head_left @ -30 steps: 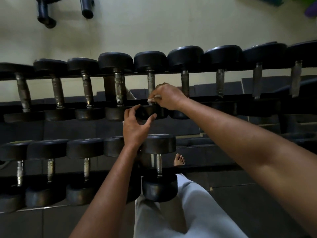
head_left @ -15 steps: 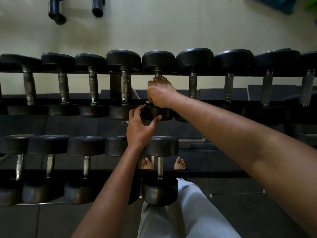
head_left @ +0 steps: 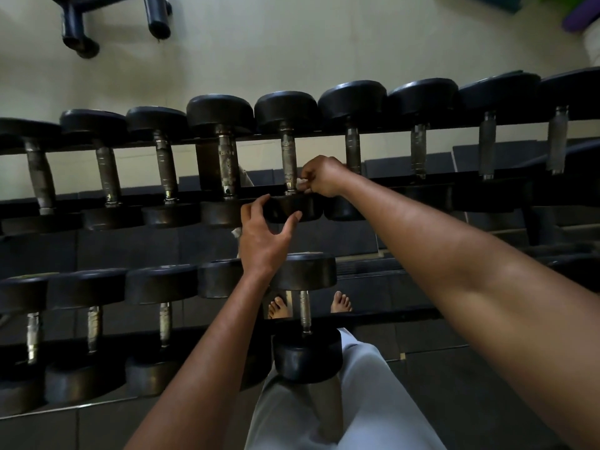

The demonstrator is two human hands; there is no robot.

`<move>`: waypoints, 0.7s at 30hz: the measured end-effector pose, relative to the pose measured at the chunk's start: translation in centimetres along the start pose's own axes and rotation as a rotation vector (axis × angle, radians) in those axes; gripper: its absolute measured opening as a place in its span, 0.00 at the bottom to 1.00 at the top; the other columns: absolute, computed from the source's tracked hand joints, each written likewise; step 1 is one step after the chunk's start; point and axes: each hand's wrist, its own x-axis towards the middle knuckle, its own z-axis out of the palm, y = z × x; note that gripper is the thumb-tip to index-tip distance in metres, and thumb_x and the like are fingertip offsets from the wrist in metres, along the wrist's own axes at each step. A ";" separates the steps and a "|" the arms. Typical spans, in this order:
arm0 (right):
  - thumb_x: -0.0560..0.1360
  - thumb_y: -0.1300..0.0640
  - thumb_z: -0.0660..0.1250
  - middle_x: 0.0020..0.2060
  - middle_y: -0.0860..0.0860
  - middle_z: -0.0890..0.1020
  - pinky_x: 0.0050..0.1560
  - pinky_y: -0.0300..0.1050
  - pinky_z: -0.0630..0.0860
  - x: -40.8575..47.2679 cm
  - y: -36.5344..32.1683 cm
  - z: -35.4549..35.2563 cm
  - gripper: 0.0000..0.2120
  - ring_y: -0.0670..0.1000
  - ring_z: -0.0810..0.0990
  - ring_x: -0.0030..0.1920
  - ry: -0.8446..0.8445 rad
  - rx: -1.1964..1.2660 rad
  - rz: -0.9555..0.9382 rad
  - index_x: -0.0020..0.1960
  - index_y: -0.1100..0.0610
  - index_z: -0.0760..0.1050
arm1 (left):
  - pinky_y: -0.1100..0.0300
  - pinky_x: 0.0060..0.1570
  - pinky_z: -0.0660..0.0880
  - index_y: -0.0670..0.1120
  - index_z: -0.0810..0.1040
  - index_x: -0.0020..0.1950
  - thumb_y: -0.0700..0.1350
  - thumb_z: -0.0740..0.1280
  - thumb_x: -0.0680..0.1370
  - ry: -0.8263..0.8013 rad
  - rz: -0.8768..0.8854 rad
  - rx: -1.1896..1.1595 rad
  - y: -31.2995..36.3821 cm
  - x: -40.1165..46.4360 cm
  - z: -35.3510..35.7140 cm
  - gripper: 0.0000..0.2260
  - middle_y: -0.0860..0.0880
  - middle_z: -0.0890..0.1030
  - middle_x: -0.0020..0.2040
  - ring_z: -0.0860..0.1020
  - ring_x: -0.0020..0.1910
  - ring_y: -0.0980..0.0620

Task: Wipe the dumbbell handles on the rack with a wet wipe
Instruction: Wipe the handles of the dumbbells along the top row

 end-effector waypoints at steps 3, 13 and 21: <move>0.77 0.56 0.78 0.47 0.48 0.87 0.57 0.51 0.85 0.4 0.0 0.3 0.02 0.47 0.86 0.51 0.017 -0.027 0.040 0.47 0.52 0.86 | 0.70 0.50 0.72 0.53 0.70 0.77 0.65 0.75 0.76 -0.010 -0.002 0.011 0.1 0.1 -0.1 0.34 0.53 0.70 0.71 0.76 0.63 0.56; 0.79 0.56 0.74 0.57 0.47 0.81 0.54 0.45 0.80 -2.0 -1.5 0.0 0.07 0.50 0.81 0.57 0.137 -0.085 -0.219 0.55 0.47 0.83 | 0.66 0.50 0.73 0.53 0.70 0.76 0.66 0.76 0.76 -0.032 0.005 0.046 0.0 0.3 -0.4 0.34 0.53 0.69 0.70 0.75 0.61 0.57; 0.79 0.52 0.75 0.52 0.49 0.87 0.51 0.46 0.80 -0.4 -1.8 -0.9 0.05 0.49 0.84 0.50 0.435 0.002 -0.267 0.54 0.50 0.86 | 0.64 0.48 0.76 0.55 0.70 0.76 0.68 0.75 0.75 -0.025 0.007 0.049 -0.2 0.4 -0.5 0.35 0.56 0.69 0.69 0.75 0.58 0.59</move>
